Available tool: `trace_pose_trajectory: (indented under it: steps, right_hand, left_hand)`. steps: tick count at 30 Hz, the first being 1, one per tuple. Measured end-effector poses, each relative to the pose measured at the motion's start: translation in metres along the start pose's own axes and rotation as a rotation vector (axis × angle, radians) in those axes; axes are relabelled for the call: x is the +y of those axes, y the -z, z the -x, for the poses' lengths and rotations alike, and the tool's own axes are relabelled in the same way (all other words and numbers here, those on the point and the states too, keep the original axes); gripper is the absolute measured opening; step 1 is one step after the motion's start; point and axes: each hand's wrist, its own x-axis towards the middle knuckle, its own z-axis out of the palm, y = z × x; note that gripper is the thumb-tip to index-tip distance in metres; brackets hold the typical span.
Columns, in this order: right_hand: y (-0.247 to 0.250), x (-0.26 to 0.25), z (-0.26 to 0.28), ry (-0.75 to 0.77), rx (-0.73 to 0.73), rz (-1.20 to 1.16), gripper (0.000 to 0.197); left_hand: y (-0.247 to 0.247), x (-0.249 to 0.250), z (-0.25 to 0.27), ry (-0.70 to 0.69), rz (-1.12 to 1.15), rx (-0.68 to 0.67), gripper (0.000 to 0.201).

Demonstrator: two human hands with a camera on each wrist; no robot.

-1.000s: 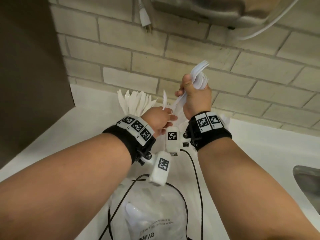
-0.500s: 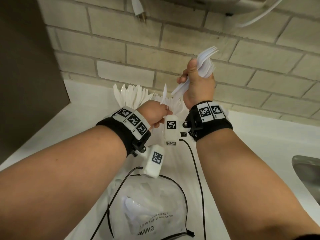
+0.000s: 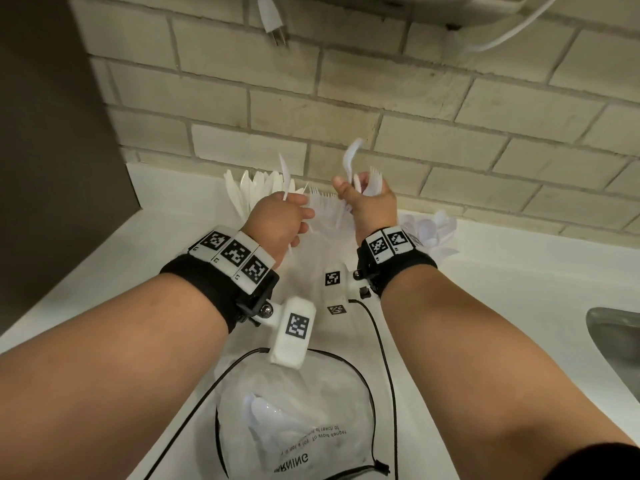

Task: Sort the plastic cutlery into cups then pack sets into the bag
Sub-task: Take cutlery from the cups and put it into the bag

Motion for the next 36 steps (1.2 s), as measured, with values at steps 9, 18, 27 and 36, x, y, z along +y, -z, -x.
trace_pose_trajectory:
  steps: [9,18,27,36]
  right_hand:
    - [0.005,-0.006,-0.007,0.144,-0.019,0.251,0.047]
    - [0.005,-0.006,0.0,0.16,-0.078,0.431,0.056]
    - [-0.008,-0.005,0.003,0.257,-0.345,1.024,0.038]
    - [-0.017,-0.027,-0.005,0.181,-0.316,1.394,0.028]
  left_hand:
    - [0.013,-0.006,0.01,0.013,0.054,-0.008,0.017]
    - [0.011,-0.013,0.012,0.079,0.061,0.015,0.024]
    - [0.011,-0.016,0.007,0.091,0.068,0.035,0.024]
    - [0.013,-0.019,0.005,0.099,0.04,0.061,0.018]
